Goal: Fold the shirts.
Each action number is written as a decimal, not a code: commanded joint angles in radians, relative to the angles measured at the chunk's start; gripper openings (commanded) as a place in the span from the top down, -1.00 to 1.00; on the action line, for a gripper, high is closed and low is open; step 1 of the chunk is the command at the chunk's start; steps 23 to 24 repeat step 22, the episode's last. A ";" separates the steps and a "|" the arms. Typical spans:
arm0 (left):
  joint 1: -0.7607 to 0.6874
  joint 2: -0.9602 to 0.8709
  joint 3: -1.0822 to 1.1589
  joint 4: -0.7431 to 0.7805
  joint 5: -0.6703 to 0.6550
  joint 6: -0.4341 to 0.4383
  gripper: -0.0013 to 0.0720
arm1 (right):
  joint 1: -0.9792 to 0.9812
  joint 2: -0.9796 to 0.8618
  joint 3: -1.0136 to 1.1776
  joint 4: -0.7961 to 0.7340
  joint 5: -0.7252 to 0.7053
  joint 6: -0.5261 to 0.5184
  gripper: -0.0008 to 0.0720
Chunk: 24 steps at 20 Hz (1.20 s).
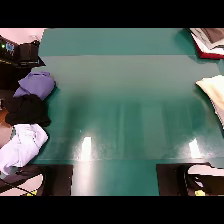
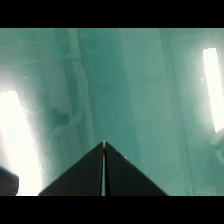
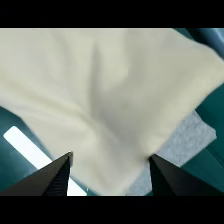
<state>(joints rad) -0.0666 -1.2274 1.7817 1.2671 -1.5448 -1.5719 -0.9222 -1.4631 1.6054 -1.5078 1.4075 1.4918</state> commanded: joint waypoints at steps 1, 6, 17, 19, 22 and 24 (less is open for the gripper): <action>0.000 0.000 0.000 0.001 0.006 0.001 0.89 | -0.089 0.002 -0.037 -0.011 0.110 0.042 -0.58; 0.000 0.000 0.000 0.000 0.019 0.001 0.89 | -0.117 0.038 -0.036 0.208 0.121 0.074 -0.56; 0.001 0.000 0.000 0.000 0.019 0.001 0.89 | 0.385 0.207 -0.035 0.441 0.066 0.069 0.94; 0.001 0.000 0.000 0.000 0.019 0.001 0.89 | 0.480 0.227 -0.035 0.439 0.054 0.069 0.94; 0.001 0.000 0.000 0.000 0.019 0.001 0.89 | 0.589 0.237 -0.035 0.437 0.048 0.069 0.94; 0.001 0.000 0.000 0.000 0.019 0.001 0.89 | 0.589 0.237 -0.035 0.437 0.048 0.069 0.94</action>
